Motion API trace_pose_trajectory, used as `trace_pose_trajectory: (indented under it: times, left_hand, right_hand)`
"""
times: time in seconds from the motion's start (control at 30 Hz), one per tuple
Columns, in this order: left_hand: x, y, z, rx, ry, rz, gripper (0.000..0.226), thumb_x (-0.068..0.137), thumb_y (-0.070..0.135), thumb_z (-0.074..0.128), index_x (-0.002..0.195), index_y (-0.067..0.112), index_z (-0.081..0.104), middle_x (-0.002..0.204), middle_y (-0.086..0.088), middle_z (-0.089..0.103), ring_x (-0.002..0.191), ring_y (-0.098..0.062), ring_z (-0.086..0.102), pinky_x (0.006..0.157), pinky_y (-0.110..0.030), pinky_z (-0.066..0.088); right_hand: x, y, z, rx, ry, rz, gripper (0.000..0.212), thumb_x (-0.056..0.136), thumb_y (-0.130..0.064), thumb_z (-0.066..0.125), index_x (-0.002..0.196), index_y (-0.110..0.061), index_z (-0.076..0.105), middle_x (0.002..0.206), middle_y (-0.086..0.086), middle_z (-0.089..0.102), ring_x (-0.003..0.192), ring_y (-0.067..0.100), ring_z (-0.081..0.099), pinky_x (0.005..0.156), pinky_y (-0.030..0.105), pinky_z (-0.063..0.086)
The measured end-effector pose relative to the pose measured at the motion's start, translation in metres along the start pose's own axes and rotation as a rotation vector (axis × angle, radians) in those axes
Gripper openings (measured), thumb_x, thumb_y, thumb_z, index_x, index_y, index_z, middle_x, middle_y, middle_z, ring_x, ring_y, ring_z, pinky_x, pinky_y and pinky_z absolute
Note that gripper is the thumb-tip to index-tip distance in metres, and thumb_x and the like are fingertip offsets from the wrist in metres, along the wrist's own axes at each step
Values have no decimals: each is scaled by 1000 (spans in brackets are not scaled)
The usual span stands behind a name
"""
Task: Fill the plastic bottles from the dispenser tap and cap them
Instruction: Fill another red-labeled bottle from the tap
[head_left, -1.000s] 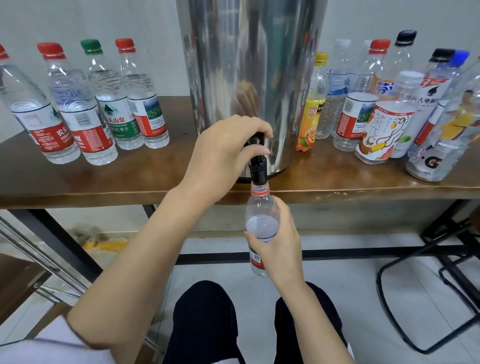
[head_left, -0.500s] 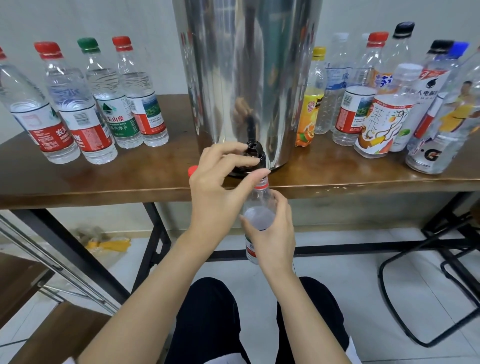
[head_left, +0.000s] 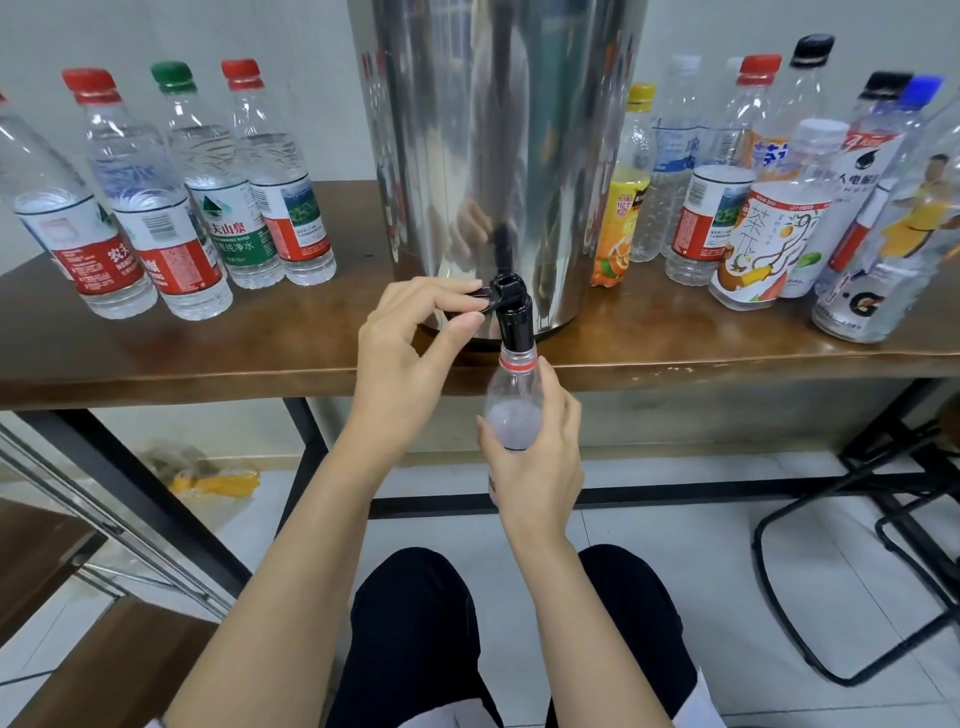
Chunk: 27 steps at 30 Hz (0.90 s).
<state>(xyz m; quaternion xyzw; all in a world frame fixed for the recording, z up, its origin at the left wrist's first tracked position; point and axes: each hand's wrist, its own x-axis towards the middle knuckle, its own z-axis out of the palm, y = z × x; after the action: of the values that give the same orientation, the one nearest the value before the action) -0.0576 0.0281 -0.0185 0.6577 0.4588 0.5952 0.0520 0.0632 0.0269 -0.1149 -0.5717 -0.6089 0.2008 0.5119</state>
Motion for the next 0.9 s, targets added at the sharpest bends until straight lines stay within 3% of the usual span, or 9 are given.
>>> trace_pose_trajectory:
  times: [0.2,0.33,0.43,0.5,0.6,0.8,0.9]
  left_hand:
    - [-14,-7,27,-221,142,-97,20,99,12,55,96,29,65,118,0,67,115,-28,59,100,-57,44]
    - [-16,-8,31,-262,176,-115,15,99,19,53,98,27,65,120,-5,66,117,-32,58,101,-61,42]
    - [-14,-10,28,-266,164,-110,18,99,21,53,98,33,66,120,2,66,118,-31,58,101,-63,40]
    - [-14,-10,27,-267,159,-110,21,99,22,53,98,38,66,119,7,65,118,-30,58,102,-62,41]
    - [-15,-8,29,-276,149,-116,16,99,20,53,98,30,65,119,4,65,118,-29,58,102,-58,43]
    - [-14,-4,28,-301,128,-147,21,100,8,53,97,27,63,119,5,63,117,-21,59,99,-30,45]
    - [-14,-4,27,-295,121,-156,21,100,9,53,97,27,64,119,1,64,117,-22,59,99,-30,45]
  right_hand:
    - [-1,4,-12,22,-63,12,82,79,-39,78,146,-45,31,131,-18,46,107,0,49,66,24,38]
    - [-2,5,-17,60,-98,-2,82,78,-36,79,145,-43,33,124,-26,42,101,-13,37,74,26,41]
    - [-2,4,-20,94,-123,4,82,78,-35,80,145,-44,34,126,-26,43,103,-16,35,77,25,43]
    - [-2,5,-21,104,-131,0,82,77,-35,80,145,-44,34,125,-28,42,105,-17,34,79,24,42]
    - [-1,5,-22,113,-147,-2,82,77,-35,81,144,-46,34,123,-30,40,105,-23,34,80,22,41]
    - [1,6,-21,154,-155,10,83,76,-32,81,143,-49,34,128,-28,44,108,-27,38,79,12,38]
    - [2,7,-19,175,-149,9,83,76,-29,82,142,-48,35,131,-25,46,109,-24,40,82,13,39]
